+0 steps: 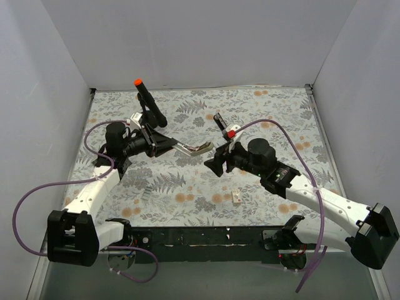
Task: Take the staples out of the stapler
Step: Unload the staple at the center of the board.
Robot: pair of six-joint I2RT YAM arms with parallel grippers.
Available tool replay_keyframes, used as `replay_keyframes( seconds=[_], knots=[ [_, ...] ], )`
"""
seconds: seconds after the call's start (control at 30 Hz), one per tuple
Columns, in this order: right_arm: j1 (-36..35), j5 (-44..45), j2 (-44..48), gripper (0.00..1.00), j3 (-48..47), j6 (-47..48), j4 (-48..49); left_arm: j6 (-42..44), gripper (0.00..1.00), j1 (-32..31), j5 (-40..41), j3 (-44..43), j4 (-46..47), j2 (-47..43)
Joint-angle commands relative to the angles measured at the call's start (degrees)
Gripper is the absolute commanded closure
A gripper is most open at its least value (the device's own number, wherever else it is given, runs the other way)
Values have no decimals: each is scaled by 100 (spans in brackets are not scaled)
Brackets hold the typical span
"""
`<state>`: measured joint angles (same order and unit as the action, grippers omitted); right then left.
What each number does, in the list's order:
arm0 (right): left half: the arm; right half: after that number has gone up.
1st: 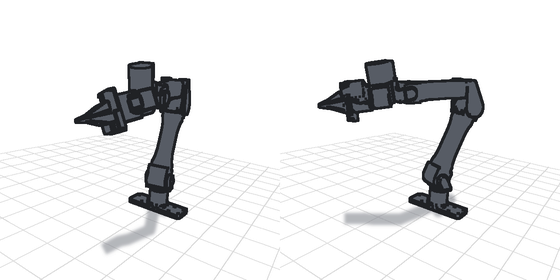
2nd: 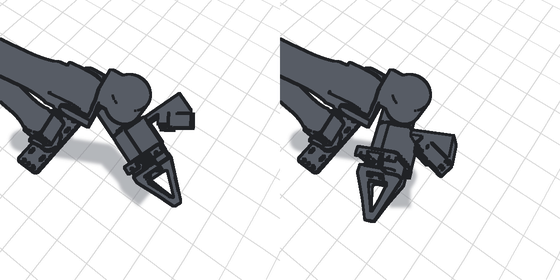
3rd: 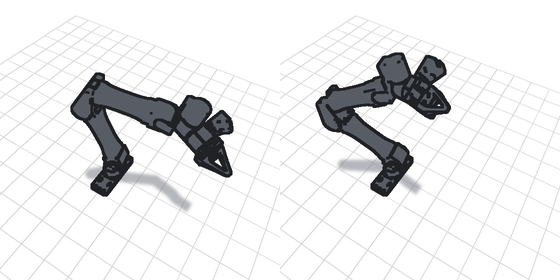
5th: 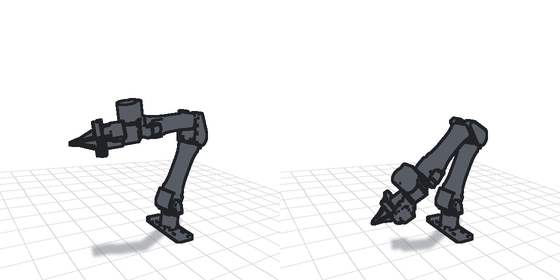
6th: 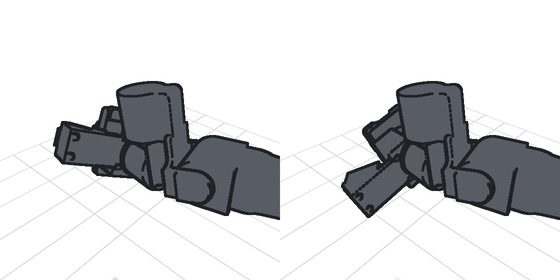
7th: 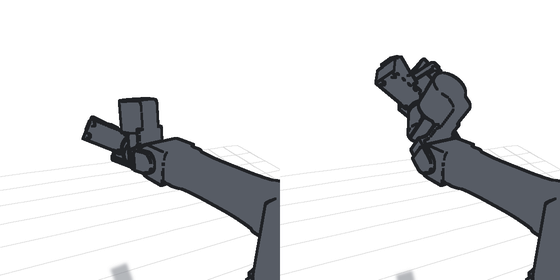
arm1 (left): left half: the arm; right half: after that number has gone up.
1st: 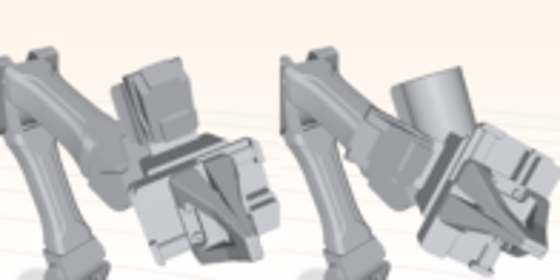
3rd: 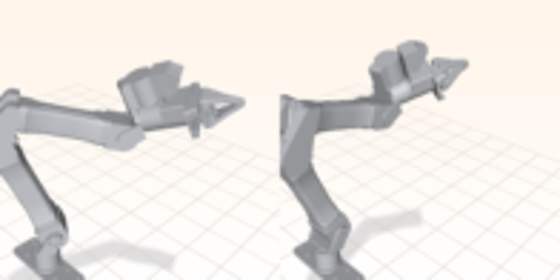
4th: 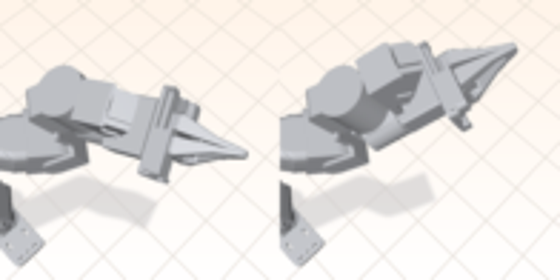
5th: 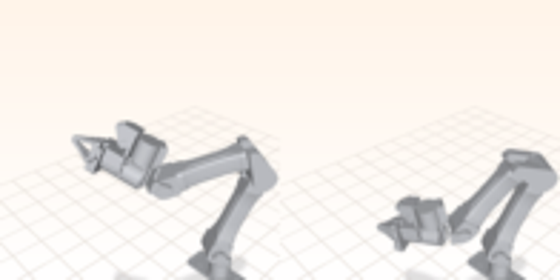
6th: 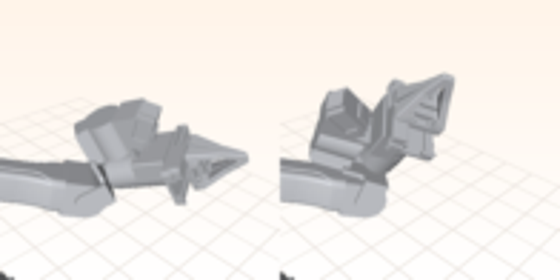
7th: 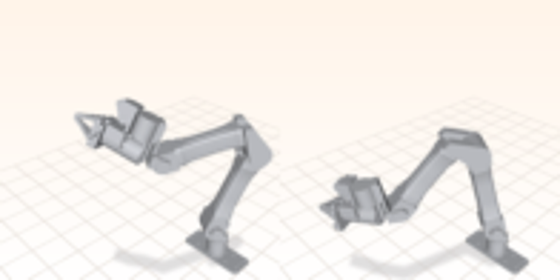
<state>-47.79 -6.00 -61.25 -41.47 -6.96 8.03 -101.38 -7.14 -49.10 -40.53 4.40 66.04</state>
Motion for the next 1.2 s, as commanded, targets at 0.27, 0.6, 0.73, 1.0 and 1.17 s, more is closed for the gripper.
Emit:
replay_keyframes(
  seconds=[0.27, 0.6, 0.73, 1.0, 1.17],
  knots=[
    [42, -744, 834, 20, 939, 388, 2782, -1823, 100, 2, -284, 213, 790, -795],
    [42, -1070, 1, 20, 561, 318, 3931, -2263, 100, -51, -337, -33, 1133, -628],
    [33, -1158, -325, 21, 386, 283, 4373, -2421, 100, -69, -407, -77, 1282, -575],
    [42, -1281, -967, 26, 87, 195, 4822, -2614, 100, -77, -425, 81, 1528, -601],
    [42, -1360, -1073, 49, 51, 99, 4988, -2676, 100, -77, -407, 98, 1616, -584]
  ],
)
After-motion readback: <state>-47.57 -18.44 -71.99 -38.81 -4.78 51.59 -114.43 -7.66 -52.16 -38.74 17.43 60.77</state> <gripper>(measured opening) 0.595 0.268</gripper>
